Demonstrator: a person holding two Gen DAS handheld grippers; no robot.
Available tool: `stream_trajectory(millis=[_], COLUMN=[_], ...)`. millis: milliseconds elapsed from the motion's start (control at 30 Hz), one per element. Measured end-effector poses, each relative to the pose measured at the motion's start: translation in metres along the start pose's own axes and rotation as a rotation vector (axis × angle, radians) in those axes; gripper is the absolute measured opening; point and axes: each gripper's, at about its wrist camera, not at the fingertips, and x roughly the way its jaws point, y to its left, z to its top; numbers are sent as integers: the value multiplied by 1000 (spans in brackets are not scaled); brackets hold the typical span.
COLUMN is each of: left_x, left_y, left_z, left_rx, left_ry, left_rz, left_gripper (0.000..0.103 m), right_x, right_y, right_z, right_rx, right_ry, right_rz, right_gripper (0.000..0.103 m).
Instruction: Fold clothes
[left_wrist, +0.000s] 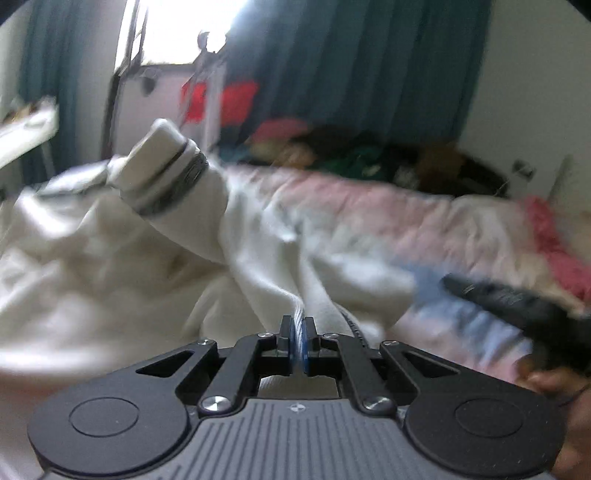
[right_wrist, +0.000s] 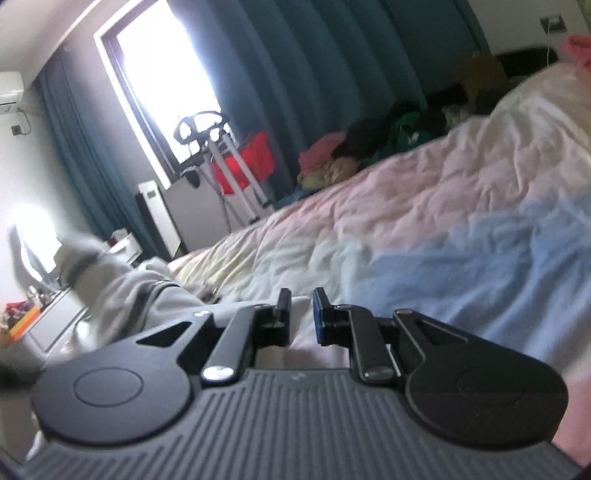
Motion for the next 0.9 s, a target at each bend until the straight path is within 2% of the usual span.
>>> stream_trajectory(millis=[133, 233, 267, 300, 367, 400, 433, 467, 633, 800, 900], left_x=[8, -2, -6, -10, -18, -23, -28, -32, -40, -21, -1], left_y=[29, 42, 46, 49, 56, 59, 62, 65, 89, 121, 138], left_z=[-8, -3, -3, -3, -4, -4, -4, -3, 6, 5, 5], left_rx=[-138, -212, -223, -233, -252, -259, -265, -270, -313, -436, -500], left_ry=[77, 37, 24, 11, -14, -22, -30, -39, -98, -97, -94], left_rz=[-43, -80, -81, -81, -81, -71, -61, -48, -11, -2, -2], left_gripper=[5, 9, 16, 28, 42, 49, 52, 55, 60, 60, 60], right_x=[-15, -20, -20, -19, -8, -2, 9, 22, 113, 221, 271], right_y=[20, 40, 49, 58, 74, 82, 91, 99, 151, 183, 190], right_z=[-17, -20, -16, -12, 1, 8, 16, 25, 56, 74, 69], right_rx=[-30, -69, -97, -127, -126, -124, -110, -95, -90, -35, -20], right_ry=[70, 108, 103, 96, 108, 114, 132, 151, 243, 376, 470], right_rz=[15, 40, 27, 11, 28, 38, 57, 78, 108, -10, -80], right_gripper=[17, 17, 17, 18, 25, 38, 51, 54, 55, 54, 54])
